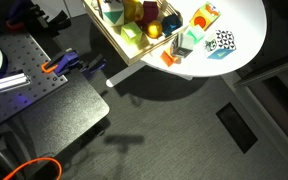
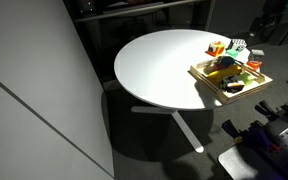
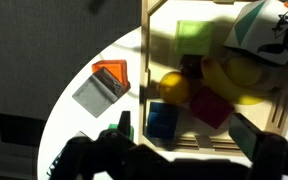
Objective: Pick up the gray block and put it in the tray
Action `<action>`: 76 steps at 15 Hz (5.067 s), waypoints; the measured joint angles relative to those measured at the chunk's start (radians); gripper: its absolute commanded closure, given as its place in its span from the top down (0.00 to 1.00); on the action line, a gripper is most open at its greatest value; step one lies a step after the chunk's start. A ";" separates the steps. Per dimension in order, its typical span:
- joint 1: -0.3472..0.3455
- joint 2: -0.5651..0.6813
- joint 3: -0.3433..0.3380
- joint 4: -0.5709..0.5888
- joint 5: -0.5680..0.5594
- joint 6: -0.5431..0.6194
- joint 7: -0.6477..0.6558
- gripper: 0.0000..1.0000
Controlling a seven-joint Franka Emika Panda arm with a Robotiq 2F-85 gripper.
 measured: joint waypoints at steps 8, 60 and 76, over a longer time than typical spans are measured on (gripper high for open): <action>0.000 0.002 0.000 0.003 0.000 -0.001 0.000 1.00; -0.071 0.424 -0.092 0.221 0.029 0.169 0.539 1.00; 0.010 0.435 -0.077 0.207 0.056 0.169 0.500 0.30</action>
